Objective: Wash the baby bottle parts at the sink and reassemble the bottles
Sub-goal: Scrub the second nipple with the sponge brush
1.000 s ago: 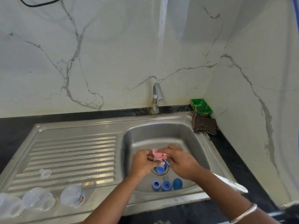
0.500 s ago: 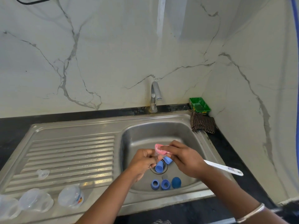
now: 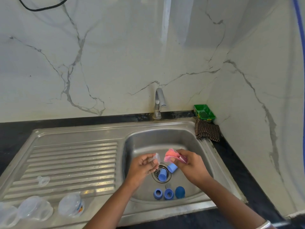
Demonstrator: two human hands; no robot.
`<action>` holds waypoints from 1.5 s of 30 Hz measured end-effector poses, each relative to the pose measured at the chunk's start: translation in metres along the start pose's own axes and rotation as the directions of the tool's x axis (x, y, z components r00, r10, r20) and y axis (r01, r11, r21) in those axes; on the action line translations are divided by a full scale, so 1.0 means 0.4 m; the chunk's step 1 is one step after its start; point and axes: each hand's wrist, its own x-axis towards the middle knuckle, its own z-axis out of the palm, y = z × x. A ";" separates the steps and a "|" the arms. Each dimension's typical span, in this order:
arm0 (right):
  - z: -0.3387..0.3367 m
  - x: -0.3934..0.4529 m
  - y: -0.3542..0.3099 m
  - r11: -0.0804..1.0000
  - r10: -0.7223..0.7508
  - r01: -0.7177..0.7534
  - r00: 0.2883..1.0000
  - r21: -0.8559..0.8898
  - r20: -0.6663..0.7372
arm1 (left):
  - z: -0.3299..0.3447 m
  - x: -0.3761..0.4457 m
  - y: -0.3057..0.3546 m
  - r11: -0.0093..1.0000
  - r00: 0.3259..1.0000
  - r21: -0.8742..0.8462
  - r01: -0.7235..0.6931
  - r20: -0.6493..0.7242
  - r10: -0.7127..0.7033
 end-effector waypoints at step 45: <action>0.000 0.017 -0.014 0.663 -0.499 0.589 0.808 -0.462 0.313 | 0.035 0.004 0.054 0.776 0.794 -0.195 0.600 0.027 -0.608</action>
